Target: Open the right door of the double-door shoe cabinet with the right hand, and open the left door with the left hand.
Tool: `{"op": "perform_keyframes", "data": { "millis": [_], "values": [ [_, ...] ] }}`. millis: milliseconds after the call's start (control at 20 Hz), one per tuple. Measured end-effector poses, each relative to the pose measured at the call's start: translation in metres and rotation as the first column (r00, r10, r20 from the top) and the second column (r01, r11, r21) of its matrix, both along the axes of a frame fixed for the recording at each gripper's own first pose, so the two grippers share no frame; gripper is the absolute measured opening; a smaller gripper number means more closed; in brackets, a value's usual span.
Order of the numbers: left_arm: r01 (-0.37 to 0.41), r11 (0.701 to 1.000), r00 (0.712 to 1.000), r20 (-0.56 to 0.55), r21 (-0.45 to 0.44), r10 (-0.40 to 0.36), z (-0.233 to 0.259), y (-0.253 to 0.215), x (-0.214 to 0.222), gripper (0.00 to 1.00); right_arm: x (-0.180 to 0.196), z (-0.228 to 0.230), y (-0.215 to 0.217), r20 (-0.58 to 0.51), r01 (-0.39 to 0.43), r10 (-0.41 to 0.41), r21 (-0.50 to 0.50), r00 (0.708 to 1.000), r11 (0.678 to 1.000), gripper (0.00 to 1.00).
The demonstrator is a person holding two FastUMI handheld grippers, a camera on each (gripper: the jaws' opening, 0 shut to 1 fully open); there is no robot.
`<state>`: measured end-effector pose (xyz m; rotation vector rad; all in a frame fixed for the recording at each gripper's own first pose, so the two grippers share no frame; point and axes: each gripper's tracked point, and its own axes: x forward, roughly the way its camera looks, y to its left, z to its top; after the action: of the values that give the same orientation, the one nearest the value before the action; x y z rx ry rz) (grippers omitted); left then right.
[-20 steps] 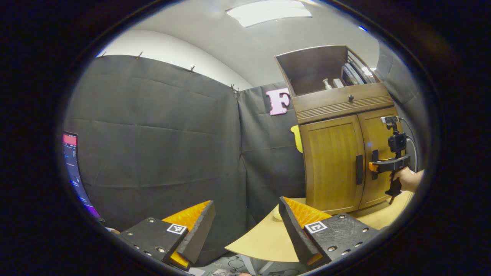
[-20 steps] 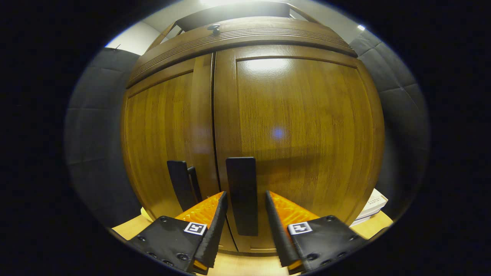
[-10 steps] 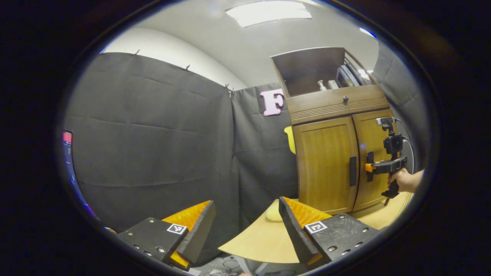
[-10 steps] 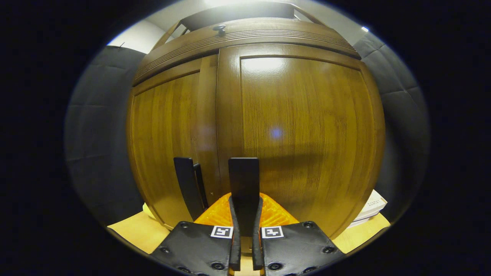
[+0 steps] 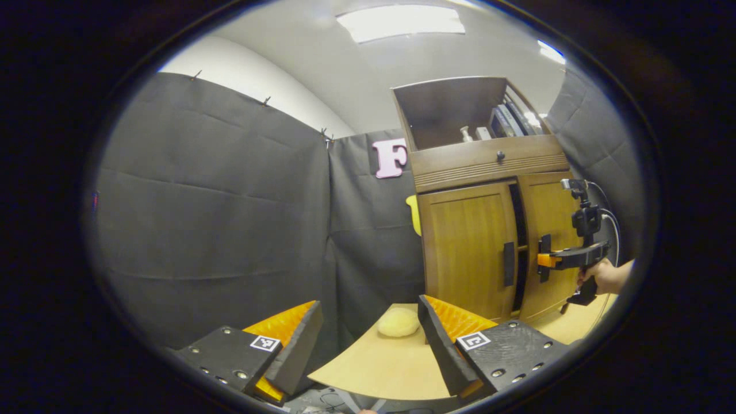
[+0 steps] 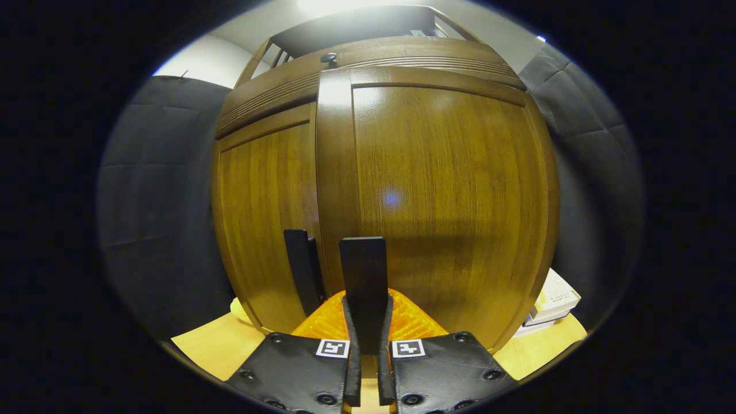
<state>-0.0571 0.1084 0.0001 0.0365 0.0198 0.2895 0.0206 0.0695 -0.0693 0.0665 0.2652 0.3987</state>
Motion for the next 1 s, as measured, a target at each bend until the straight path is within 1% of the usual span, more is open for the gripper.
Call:
{"op": "perform_keyframes", "data": {
  "millis": [100, 200, 350, 400, 450, 500, 550, 600, 650, 750, 800, 850, 1000],
  "values": [
    [0.025, 1.000, 1.000, 0.004, -0.005, -0.025, -0.001, -0.003, 0.002, 0.95, -0.008, 0.001, -0.004, -0.005, -0.006, 0.006, 0.003, 1.000, 1.000, 0.17],
    [0.050, 0.999, 0.999, 0.011, -0.009, -0.050, -0.002, -0.005, 0.006, 0.96, -0.014, 0.001, -0.009, -0.006, -0.011, 0.011, 0.002, 1.000, 1.000, 0.13],
    [0.085, 0.996, 0.996, 0.016, -0.013, -0.085, 0.001, -0.006, 0.008, 0.96, -0.025, 0.004, -0.018, -0.008, -0.014, 0.014, 0.002, 1.000, 1.000, 0.13],
    [0.097, 0.995, 0.995, 0.017, -0.016, -0.097, 0.000, -0.008, 0.008, 0.96, -0.028, 0.004, -0.021, -0.011, -0.013, 0.013, 0.003, 1.000, 1.000, 0.10],
    [0.108, 0.994, 0.994, 0.018, -0.018, -0.107, 0.001, -0.009, 0.008, 0.95, -0.031, 0.004, -0.023, -0.015, -0.015, 0.015, 0.005, 1.000, 1.000, 0.13],
    [0.118, 0.993, 0.993, 0.021, -0.019, -0.118, 0.001, -0.009, 0.009, 0.96, -0.033, 0.004, -0.024, -0.019, -0.017, 0.017, 0.008, 1.000, 1.000, 0.13],
    [0.129, 0.991, 0.991, 0.023, -0.021, -0.128, 0.002, -0.009, 0.010, 0.95, -0.037, 0.005, -0.027, -0.023, -0.020, 0.020, 0.008, 1.000, 1.000, 0.13],
    [0.139, 0.990, 0.990, 0.025, -0.021, -0.138, 0.002, -0.010, 0.010, 0.95, -0.041, 0.005, -0.031, -0.026, -0.022, 0.022, 0.007, 0.999, 1.000, 0.17],
    [0.149, 0.989, 0.989, 0.027, -0.023, -0.148, 0.002, -0.011, 0.011, 0.95, -0.044, 0.007, -0.035, -0.028, -0.023, 0.023, 0.005, 0.999, 1.000, 0.13],
    [0.169, 0.985, 0.985, 0.030, -0.026, -0.168, 0.002, -0.012, 0.012, 0.95, -0.056, 0.008, -0.047, -0.030, -0.025, 0.025, 0.002, 0.999, 1.000, 0.13],
    [0.180, 0.983, 0.983, 0.031, -0.029, -0.179, 0.001, -0.013, 0.013, 0.96, -0.062, 0.008, -0.052, -0.031, -0.025, 0.025, 0.001, 0.999, 1.000, 0.17],
    [0.192, 0.981, 0.981, 0.032, -0.034, -0.191, 0.000, -0.015, 0.014, 0.96, -0.066, 0.009, -0.058, -0.033, -0.025, 0.025, 0.000, 0.999, 1.000, 0.13],
    [0.228, 0.973, 0.973, 0.036, -0.039, -0.227, 0.003, -0.017, 0.014, 0.96, -0.078, 0.010, -0.071, -0.041, -0.028, 0.027, -0.002, 0.999, 1.000, 0.13]
  ]
}}
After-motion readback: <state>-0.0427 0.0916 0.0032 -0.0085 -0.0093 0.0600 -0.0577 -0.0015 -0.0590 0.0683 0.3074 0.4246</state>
